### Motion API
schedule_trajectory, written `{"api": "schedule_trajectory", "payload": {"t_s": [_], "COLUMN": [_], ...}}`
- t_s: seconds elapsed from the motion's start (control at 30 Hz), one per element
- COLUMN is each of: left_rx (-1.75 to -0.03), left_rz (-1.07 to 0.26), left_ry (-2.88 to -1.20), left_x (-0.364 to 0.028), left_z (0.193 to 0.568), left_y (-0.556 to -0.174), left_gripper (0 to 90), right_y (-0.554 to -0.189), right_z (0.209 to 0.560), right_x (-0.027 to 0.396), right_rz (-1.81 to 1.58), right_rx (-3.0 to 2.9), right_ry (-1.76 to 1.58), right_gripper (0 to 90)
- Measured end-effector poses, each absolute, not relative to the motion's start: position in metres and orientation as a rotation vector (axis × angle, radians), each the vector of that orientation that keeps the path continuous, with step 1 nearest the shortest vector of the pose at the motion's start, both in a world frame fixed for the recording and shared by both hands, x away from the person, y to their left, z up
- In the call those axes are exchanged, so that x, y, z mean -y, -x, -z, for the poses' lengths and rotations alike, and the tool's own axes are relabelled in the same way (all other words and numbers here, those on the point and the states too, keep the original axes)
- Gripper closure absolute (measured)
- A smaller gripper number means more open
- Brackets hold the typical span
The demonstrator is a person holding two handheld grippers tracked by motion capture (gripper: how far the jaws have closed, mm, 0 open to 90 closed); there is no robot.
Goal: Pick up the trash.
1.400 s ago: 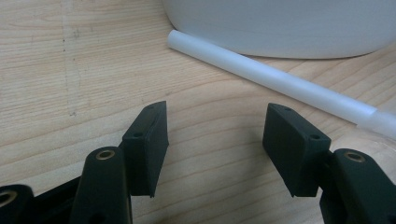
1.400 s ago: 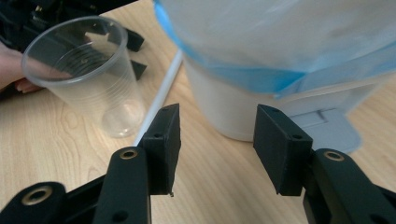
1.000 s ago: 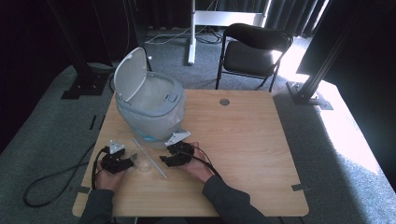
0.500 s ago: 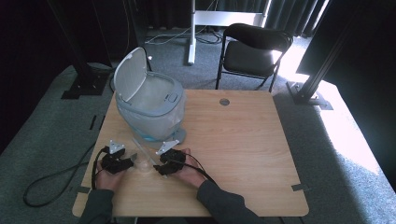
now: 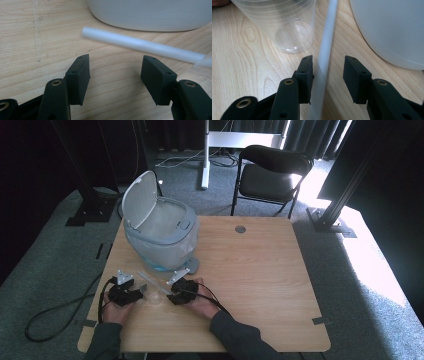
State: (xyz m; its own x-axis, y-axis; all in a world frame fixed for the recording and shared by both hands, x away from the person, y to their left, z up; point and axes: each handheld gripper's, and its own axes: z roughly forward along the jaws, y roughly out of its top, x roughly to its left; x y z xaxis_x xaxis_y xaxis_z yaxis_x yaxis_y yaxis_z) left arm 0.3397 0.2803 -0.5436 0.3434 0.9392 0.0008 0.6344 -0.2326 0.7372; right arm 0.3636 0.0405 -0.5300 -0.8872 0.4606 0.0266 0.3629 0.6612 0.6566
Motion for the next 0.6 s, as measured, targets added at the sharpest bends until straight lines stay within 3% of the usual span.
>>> {"api": "schedule_trajectory", "payload": {"t_s": [0.43,0.6], "left_rx": [-1.371,-1.37], "left_rz": [-0.605,-0.606], "left_ry": [-1.966,-1.967], "left_x": [-0.28,-0.28], "left_z": [0.544,0.543], "left_y": [-0.34,-0.34], "left_gripper": [40.7,40.7], "right_y": [-0.37,-0.373], "right_z": [0.527,0.525], "right_x": [-0.032,-0.022], "right_rz": [-0.936,-0.89], "right_rx": [-2.745,-2.745], "right_ry": [-0.681,-0.68], "right_gripper": [77.9,78.4]}}
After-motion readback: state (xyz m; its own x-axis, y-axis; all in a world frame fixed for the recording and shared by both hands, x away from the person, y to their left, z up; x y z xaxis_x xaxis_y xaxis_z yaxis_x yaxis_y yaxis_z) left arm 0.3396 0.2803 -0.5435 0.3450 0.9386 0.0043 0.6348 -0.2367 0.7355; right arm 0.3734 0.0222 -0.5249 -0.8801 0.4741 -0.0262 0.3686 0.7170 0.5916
